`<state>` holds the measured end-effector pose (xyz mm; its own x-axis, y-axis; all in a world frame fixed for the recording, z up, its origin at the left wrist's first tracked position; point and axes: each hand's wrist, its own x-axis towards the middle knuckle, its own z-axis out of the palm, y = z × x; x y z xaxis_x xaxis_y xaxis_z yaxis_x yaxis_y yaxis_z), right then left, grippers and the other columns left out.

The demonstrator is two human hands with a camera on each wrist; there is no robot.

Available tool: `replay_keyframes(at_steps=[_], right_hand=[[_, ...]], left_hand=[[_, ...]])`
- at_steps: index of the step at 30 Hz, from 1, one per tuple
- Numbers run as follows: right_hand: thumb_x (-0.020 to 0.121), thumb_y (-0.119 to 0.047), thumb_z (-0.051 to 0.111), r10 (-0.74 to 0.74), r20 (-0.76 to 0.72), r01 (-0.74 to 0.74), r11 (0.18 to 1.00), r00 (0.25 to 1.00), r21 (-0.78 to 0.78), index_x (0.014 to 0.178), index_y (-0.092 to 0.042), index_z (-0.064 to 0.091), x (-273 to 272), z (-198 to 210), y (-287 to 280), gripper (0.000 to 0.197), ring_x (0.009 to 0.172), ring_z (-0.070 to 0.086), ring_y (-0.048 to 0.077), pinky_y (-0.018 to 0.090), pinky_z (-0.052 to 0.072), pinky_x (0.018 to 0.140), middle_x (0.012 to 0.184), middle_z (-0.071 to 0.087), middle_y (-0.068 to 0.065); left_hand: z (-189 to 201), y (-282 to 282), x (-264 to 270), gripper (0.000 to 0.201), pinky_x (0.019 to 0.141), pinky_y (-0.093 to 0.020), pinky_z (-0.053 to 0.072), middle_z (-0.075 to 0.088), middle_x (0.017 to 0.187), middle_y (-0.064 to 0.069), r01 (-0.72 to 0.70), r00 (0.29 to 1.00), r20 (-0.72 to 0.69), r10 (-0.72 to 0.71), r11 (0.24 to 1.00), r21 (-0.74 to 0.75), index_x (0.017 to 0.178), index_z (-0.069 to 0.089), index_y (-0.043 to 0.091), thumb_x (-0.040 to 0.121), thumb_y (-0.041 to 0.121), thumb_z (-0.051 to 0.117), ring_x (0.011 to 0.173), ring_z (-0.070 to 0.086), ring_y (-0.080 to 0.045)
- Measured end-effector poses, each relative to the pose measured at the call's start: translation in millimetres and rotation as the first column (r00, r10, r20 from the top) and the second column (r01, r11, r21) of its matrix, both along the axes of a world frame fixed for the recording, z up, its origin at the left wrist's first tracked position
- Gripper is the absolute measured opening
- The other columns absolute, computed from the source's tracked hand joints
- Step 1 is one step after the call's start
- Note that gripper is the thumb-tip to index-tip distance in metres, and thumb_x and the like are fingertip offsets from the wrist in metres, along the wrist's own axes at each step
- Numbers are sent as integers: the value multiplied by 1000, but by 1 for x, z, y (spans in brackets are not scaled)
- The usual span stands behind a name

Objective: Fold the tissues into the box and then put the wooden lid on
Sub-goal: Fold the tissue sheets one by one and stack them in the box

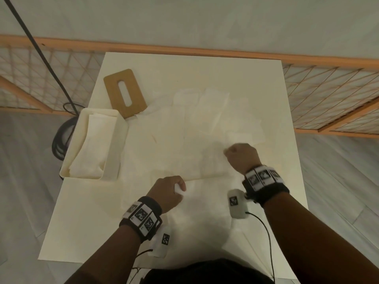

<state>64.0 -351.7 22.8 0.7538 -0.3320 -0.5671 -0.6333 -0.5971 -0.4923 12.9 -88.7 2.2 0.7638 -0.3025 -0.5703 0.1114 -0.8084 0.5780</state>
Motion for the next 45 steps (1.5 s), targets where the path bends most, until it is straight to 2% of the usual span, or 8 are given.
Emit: replay_keyframes(at_steps=[7, 19, 25, 30, 35, 40, 43, 45], right_hand=[[89, -65, 60, -26, -38, 24, 998, 999, -62, 101, -6, 75, 95, -35, 30, 62, 98, 71, 30, 29, 47, 74, 104, 76, 10], [101, -37, 52, -5, 23, 10, 968, 1000, -251, 112, -9, 69, 98, -24, 21, 35, 111, 65, 35, 33, 43, 81, 119, 70, 12], [101, -34, 54, -29, 335, 69, 992, 942, -106, 103, -14, 67, 56, 6, 2, 24, 99, 64, 24, 22, 41, 73, 104, 69, -1], [98, -19, 62, 83, 514, -244, 936, 854, 252, 94, -18, 62, 3, 44, -2, 4, 84, 68, 19, 15, 51, 73, 106, 66, -4], [90, -35, 56, 172, 489, -434, 753, 855, 494, 93, -11, 55, -42, 65, -20, 24, 88, 51, 62, 41, 43, 79, 127, 66, -7], [96, -22, 57, 285, 467, -516, 696, 837, 500, 98, -4, 51, -66, 74, -39, 20, 76, 54, 47, 42, 38, 72, 128, 66, -3], [100, -10, 62, 295, 448, -495, 749, 844, 440, 102, -7, 55, -75, 73, -47, 8, 99, 67, 20, 43, 48, 81, 124, 66, -6], [97, -30, 68, 238, 413, -415, 809, 879, 417, 109, -15, 58, -80, 67, -46, 21, 112, 67, 12, 49, 51, 93, 124, 65, -10]], left_hand=[[-9, 0, -7, 16, 73, -23, 45, 51, 98, 13, 34, 990, 135, -42, 997, 67, 87, 55, 29, 89, 33, 71, 77, 56, -8], [-6, 25, 10, 7, 68, -11, 35, 58, 101, 12, -45, 982, 188, 34, 998, 54, 89, 60, 31, 94, 32, 63, 73, 52, 1], [4, 18, 34, 21, 82, -28, 45, 69, 99, 11, -178, 979, 91, 182, 983, -52, 90, 66, 22, 99, 40, 59, 86, 64, -10], [29, -10, 48, 46, 85, -39, 52, 75, 114, -11, -730, 677, -557, 481, 539, -421, 109, 66, 9, 100, 52, 51, 98, 72, -26], [41, -34, 57, 86, 96, -47, 52, 72, 121, -6, -862, 488, -790, 372, 346, -370, 132, 61, 15, 73, 77, 56, 115, 67, -29], [45, -46, 53, 66, 106, -51, 45, 74, 116, -3, -815, 566, -748, 347, 369, -446, 117, 68, 19, 76, 70, 62, 115, 64, -27], [48, -44, 50, 44, 104, -53, 48, 74, 115, -6, -734, 674, -638, 372, 442, -516, 114, 70, 15, 79, 43, 74, 115, 64, -32], [48, -39, 48, 38, 98, -51, 54, 74, 116, -11, -670, 741, -559, 373, 469, -575, 112, 72, 10, 81, 31, 76, 116, 65, -37]])
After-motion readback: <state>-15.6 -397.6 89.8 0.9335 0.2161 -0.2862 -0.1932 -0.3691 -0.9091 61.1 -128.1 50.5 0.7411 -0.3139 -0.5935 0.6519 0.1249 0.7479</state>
